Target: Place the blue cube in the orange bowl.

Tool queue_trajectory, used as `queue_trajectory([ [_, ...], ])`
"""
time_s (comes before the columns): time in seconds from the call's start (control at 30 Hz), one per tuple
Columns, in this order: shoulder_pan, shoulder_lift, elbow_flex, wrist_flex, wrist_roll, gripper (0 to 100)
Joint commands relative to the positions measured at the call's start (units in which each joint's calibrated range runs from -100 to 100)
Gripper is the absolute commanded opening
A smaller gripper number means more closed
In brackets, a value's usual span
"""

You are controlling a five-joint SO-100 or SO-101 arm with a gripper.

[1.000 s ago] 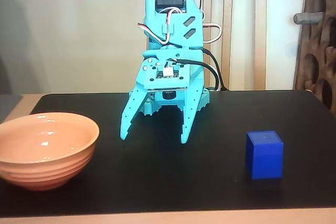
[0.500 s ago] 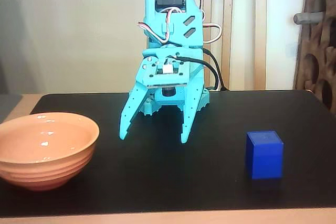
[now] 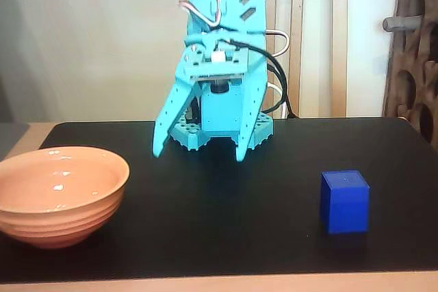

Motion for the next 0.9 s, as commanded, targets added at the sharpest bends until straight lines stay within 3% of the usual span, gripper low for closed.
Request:
queue_trajectory([
  [0.0,0.3,7.2,-13.5,-1.8,0.2,35],
  [0.87,-21.3,29.5,-37.3,-1.9,-0.4,35],
])
